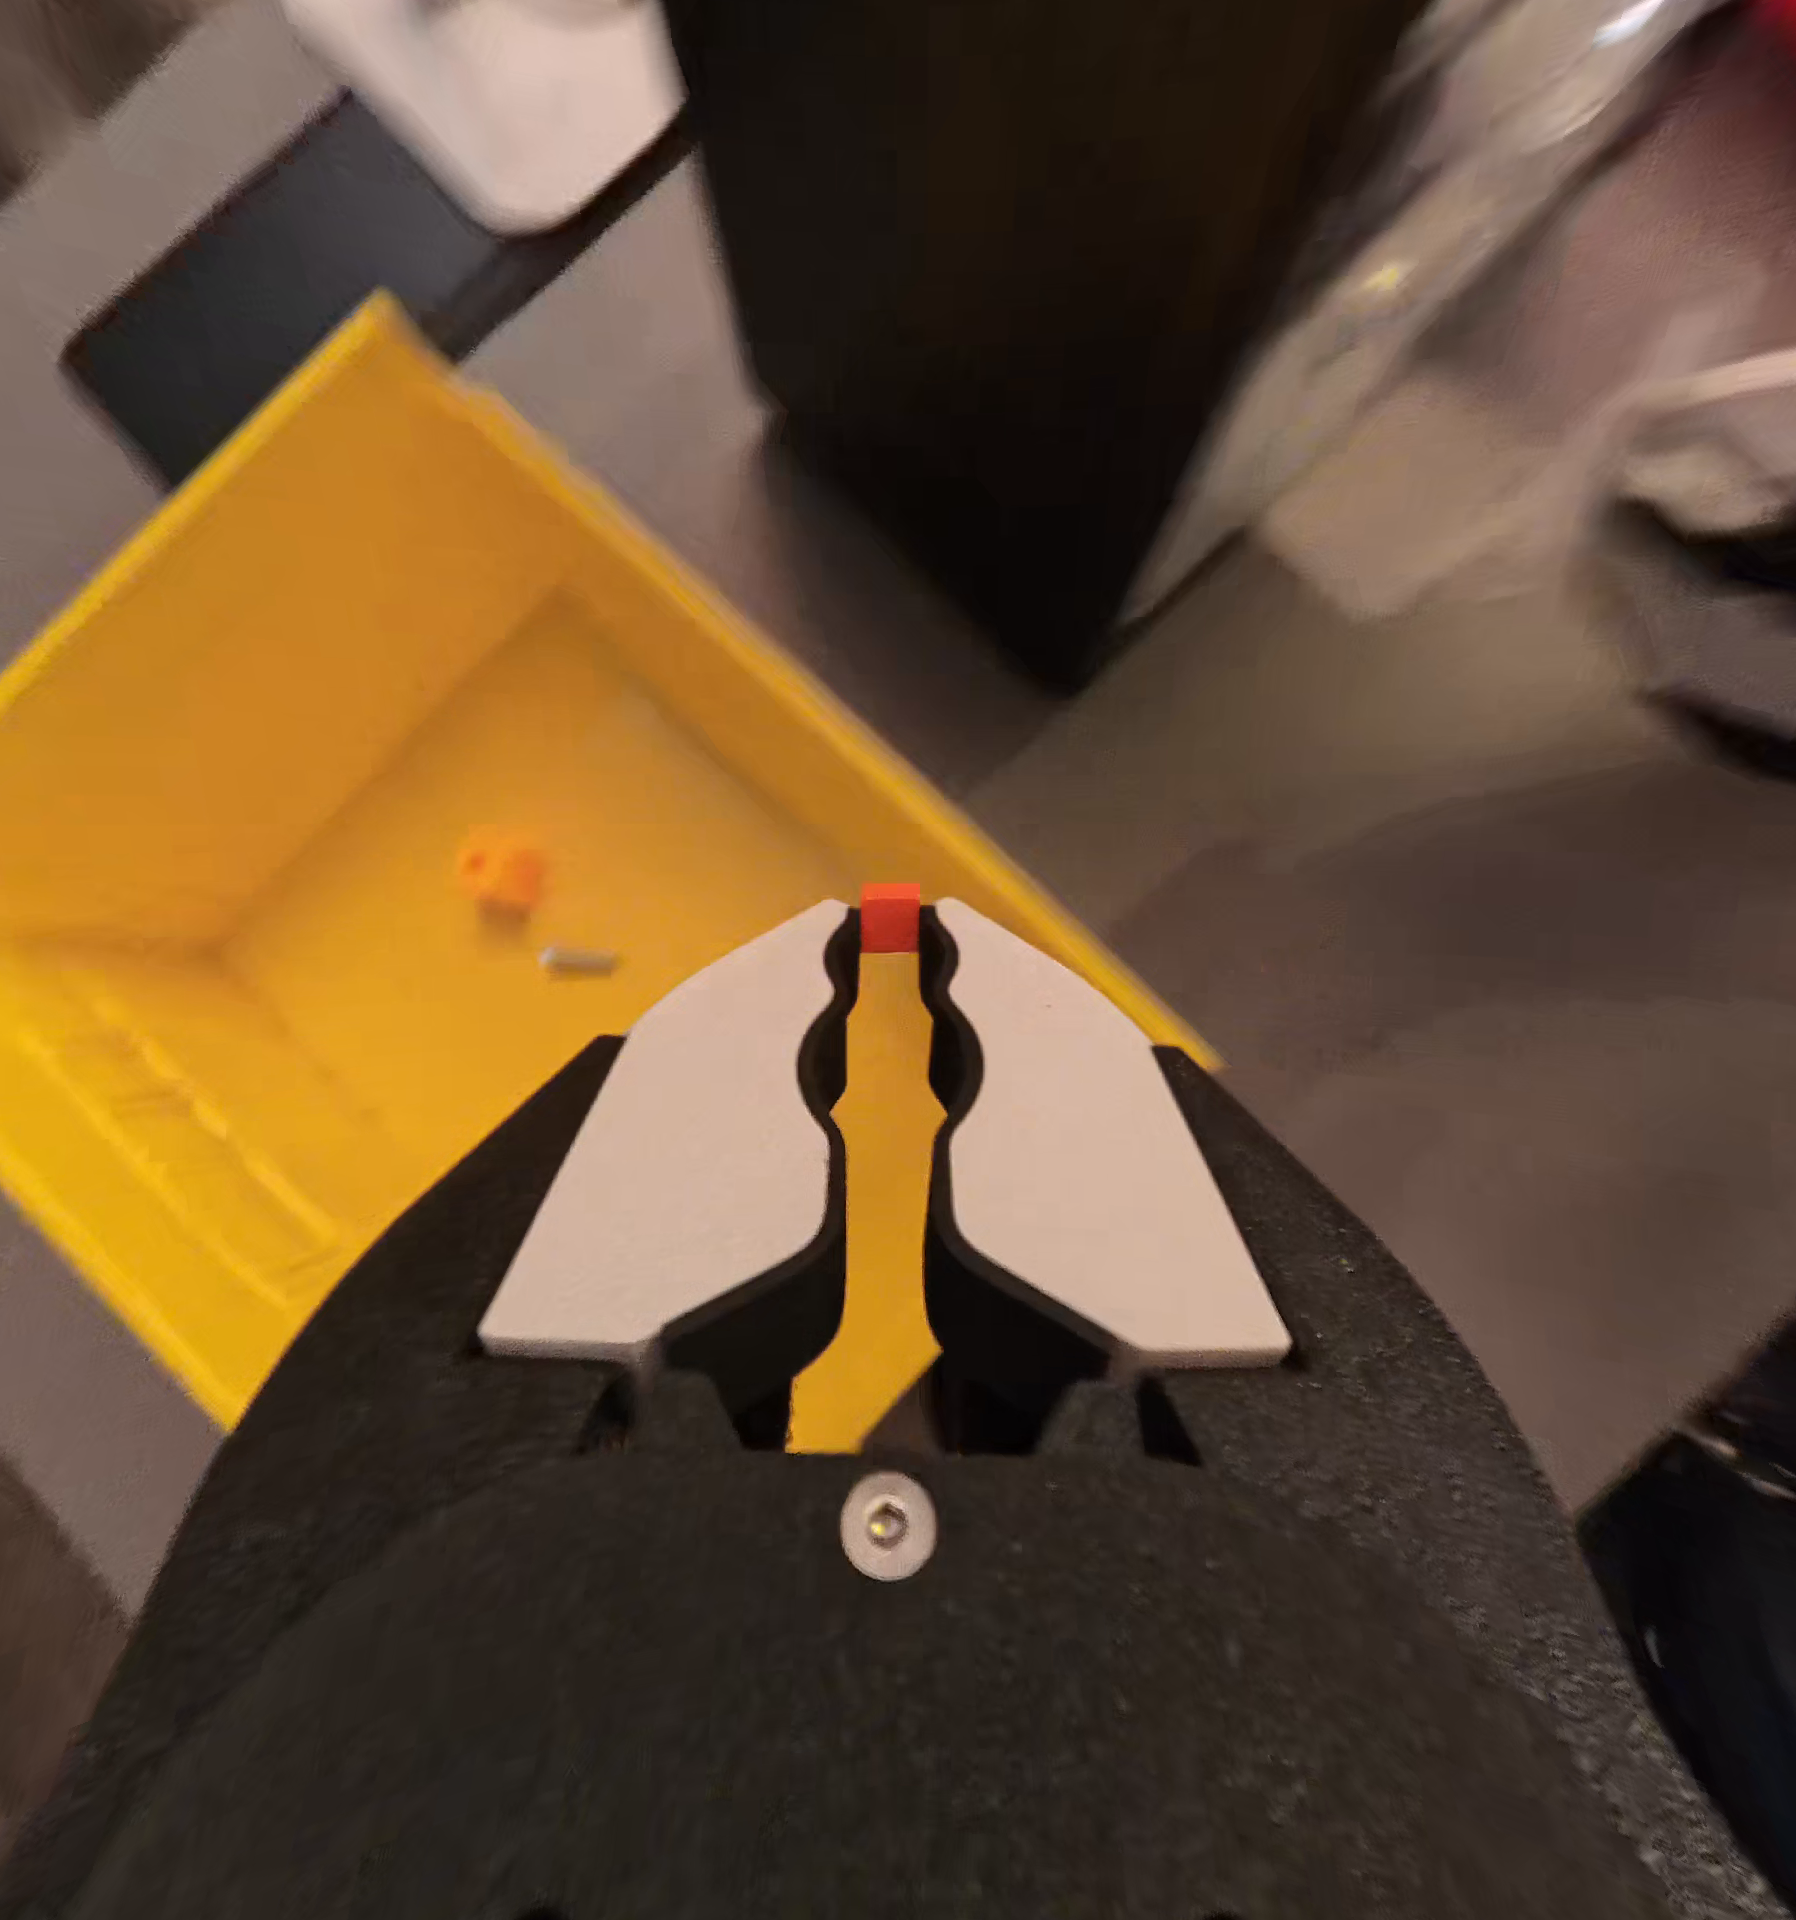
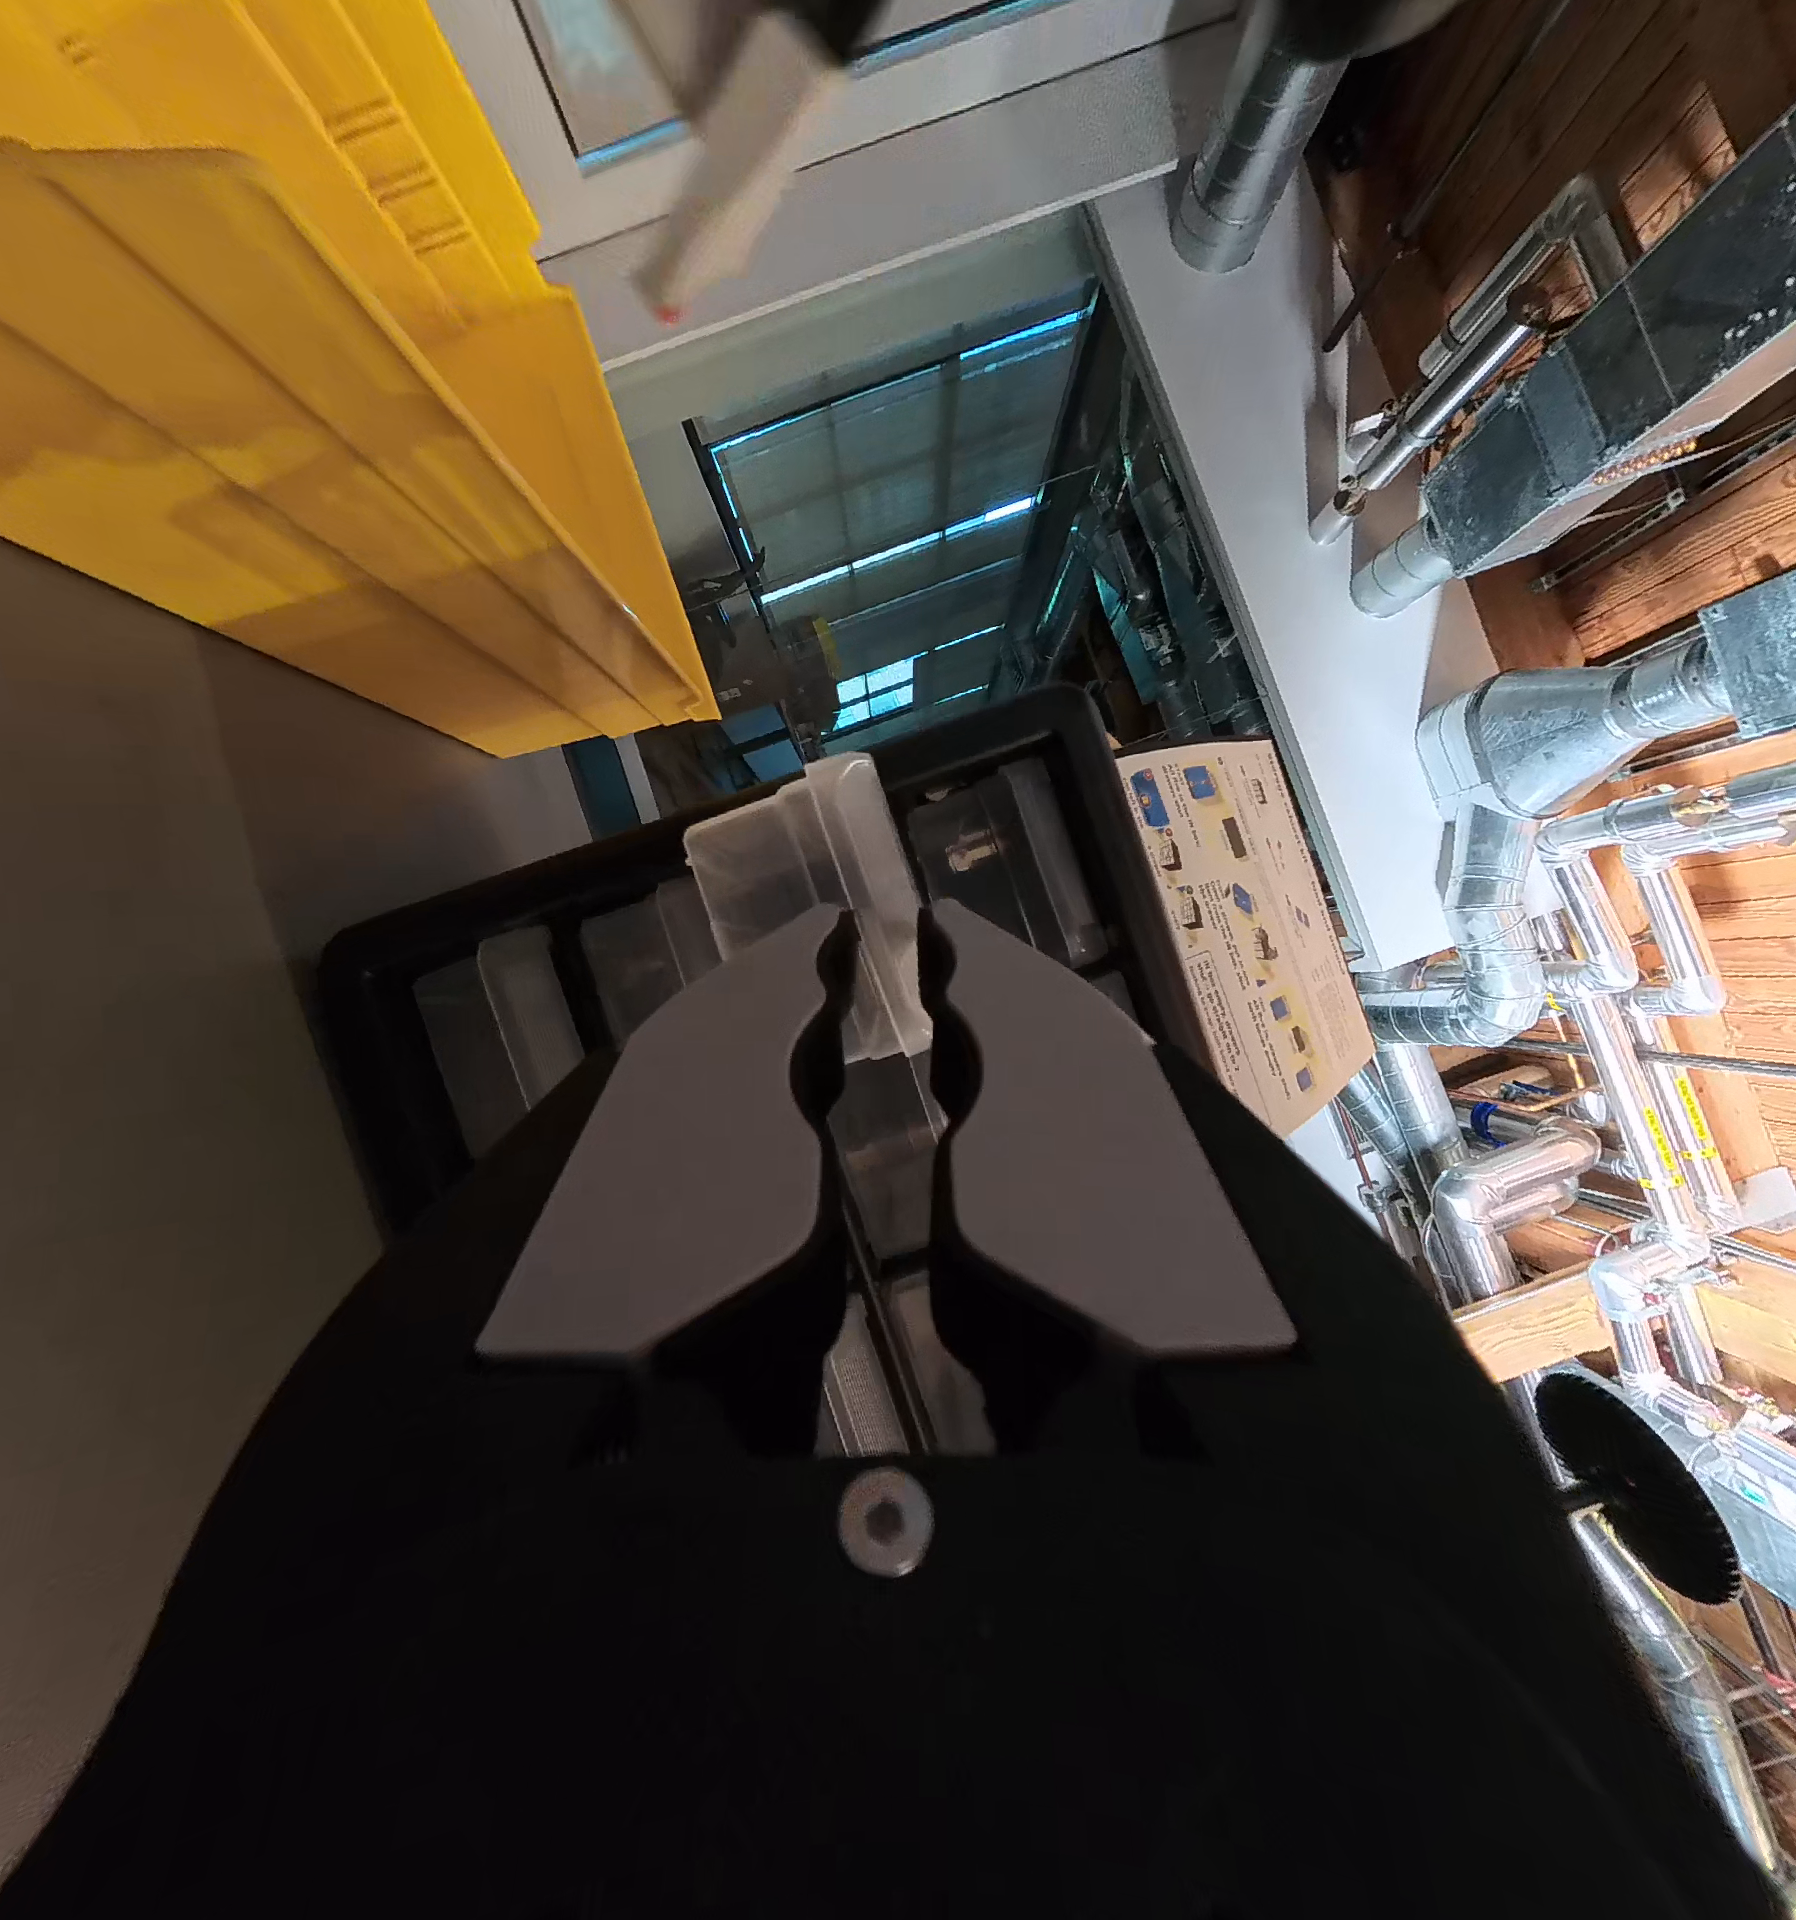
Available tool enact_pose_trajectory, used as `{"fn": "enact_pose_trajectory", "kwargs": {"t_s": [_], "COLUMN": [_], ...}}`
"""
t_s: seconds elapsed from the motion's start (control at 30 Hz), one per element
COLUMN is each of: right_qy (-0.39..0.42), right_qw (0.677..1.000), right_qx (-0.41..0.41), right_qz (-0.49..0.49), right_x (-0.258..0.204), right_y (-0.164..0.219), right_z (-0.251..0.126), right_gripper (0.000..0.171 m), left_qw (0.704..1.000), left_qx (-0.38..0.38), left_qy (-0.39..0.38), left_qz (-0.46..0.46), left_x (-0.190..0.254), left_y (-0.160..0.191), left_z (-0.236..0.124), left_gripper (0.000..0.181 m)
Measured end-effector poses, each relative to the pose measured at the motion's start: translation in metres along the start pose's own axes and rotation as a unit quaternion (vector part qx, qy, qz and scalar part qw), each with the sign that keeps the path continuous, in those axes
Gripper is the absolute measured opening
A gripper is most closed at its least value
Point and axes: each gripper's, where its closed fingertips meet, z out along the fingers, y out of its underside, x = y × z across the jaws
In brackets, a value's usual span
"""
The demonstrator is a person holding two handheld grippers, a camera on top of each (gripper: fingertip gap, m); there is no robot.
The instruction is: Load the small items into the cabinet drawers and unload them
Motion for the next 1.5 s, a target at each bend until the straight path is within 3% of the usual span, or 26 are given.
{"fn": "enact_pose_trajectory", "kwargs": {"t_s": [0.13, 0.3, 0.47, 0.77, 1.23, 1.5], "right_qy": [0.0, 0.0, -0.002, -0.006, -0.01, -0.012], "right_qw": [1.0, 1.0, 1.0, 1.0, 1.0, 1.0], "right_qx": [-0.001, 0.001, 0.008, 0.019, 0.024, 0.019], "right_qz": [0.001, -0.003, 0.002, -0.006, -0.009, -0.008], "right_x": [0.0, 0.0, 0.0, -0.002, -0.003, -0.004], "right_y": [-0.001, -0.002, -0.003, -0.008, -0.01, -0.007], "right_z": [-0.002, -0.003, -0.002, -0.003, -0.005, -0.004], "right_gripper": [0.012, 0.012, 0.012, 0.012, 0.012, 0.012], "left_qw": [0.994, 0.984, 0.967, 0.947, 0.93, 0.94], "left_qx": [0.024, -0.038, -0.137, -0.186, -0.228, -0.194], "left_qy": [0.051, 0.072, 0.075, 0.102, 0.037, 0.018], "left_qz": [0.089, 0.156, 0.201, 0.241, 0.286, 0.28], "left_x": [0.061, 0.095, 0.095, 0.102, 0.09, 0.09], "left_y": [-0.049, -0.081, -0.07, -0.068, -0.06, -0.07], "left_z": [-0.013, 0.02, 0.062, 0.064, 0.071, 0.068], "left_gripper": [0.01, 0.01, 0.01, 0.01, 0.01, 0.018]}}
